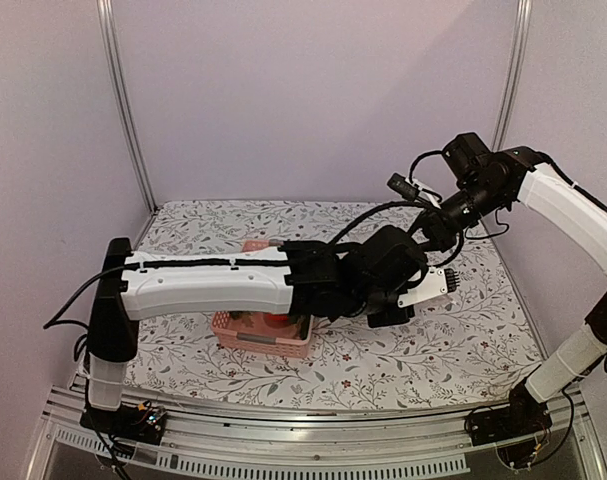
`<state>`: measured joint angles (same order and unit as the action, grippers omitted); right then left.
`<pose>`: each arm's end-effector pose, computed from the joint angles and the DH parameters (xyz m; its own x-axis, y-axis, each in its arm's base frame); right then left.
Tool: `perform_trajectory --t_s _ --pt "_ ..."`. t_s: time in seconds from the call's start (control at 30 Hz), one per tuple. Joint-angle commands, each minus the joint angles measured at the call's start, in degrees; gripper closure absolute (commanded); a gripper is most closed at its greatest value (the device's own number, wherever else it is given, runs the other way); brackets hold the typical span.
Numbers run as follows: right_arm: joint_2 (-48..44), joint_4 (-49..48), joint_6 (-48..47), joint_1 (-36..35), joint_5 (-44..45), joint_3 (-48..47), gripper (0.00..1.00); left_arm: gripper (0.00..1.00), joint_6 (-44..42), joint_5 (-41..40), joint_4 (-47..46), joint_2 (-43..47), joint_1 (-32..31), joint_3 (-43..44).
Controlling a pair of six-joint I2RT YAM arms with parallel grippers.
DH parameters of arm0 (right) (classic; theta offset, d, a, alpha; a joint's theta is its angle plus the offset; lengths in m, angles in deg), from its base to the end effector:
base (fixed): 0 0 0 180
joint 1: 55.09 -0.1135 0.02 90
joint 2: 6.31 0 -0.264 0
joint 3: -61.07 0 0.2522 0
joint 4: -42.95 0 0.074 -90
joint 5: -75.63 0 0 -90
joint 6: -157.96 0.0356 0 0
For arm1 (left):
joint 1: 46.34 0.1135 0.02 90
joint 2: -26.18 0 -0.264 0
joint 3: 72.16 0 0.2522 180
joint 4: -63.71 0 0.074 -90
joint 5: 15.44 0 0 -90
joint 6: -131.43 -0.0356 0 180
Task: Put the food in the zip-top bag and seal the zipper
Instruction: Place the fake vegetable in the zipper food storage bag, then adjust the zipper food storage bag at the center of the board.
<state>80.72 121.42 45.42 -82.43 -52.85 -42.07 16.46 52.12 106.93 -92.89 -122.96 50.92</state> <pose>0.2527 0.1556 0.3569 -0.4907 -0.5915 -0.6398 -0.8705 0.3639 0.3313 0.1249 -0.4664 0.2943 0.2181 0.7693 -0.6005 0.8149 0.1951 0.5458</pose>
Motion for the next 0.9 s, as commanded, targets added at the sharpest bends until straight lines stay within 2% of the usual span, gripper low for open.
perform_trajectory --t_s 0.0,0.17,0.27,0.33,0.4,0.43,0.53,0.6,0.7,0.77,0.8,0.87 --pt "-1.5 1.1 -0.8 -0.4 -1.1 0.4 1.00 0.61 -4.1 -7.5 9.7 -6.2 -0.5 9.1" --pt "-1.1 1.1 -1.1 -0.3 -1.9 -0.9 1.00 0.77 -7.0 -3.5 8.4 -6.5 -0.4 11.9" --pt "-0.3 2.4 -1.4 -0.3 0.2 -4.6 1.00 1.00 -8.3 -2.9 8.1 -6.9 -0.5 14.4" --pt "1.0 3.2 -2.0 0.0 3.6 -9.4 1.00 1.00 -8.7 -3.2 7.3 -6.7 -1.1 17.8" --pt "1.0 2.0 -2.7 1.7 6.1 -13.4 1.00 1.00 -9.0 -4.6 2.6 -4.3 -2.5 18.8" --pt "0.8 1.4 -2.6 3.0 6.5 -15.5 1.00 1.00 -8.5 -4.7 -2.8 -1.8 -2.5 16.0" --pt "1.4 -1.5 -2.2 5.7 6.5 -17.2 1.00 1.00 -3.3 2.9 -22.5 6.6 1.9 -4.1" --pt "3.0 -1.2 -1.3 5.9 6.0 -19.5 1.00 1.00 0.9 6.0 -26.7 7.2 3.8 -9.9" --pt "3.9 -1.9 -0.7 5.8 6.7 -19.7 1.00 1.00 -2.0 2.3 -27.8 7.2 -0.5 -8.4" --pt "3.2 -2.8 -0.6 5.8 8.3 -19.1 1.00 1.00 -6.6 0.4 -39.0 8.0 -1.3 -11.8" --pt "3.4 -3.2 -0.8 5.8 9.4 -19.3 1.00 1.00 -7.4 0.5 -40.2 6.7 0.0 -11.3" --pt "4.7 -3.3 -0.4 5.9 12.1 -21.1 1.00 1.00 -8.2 -0.4 -33.0 1.5 3.0 -3.7"
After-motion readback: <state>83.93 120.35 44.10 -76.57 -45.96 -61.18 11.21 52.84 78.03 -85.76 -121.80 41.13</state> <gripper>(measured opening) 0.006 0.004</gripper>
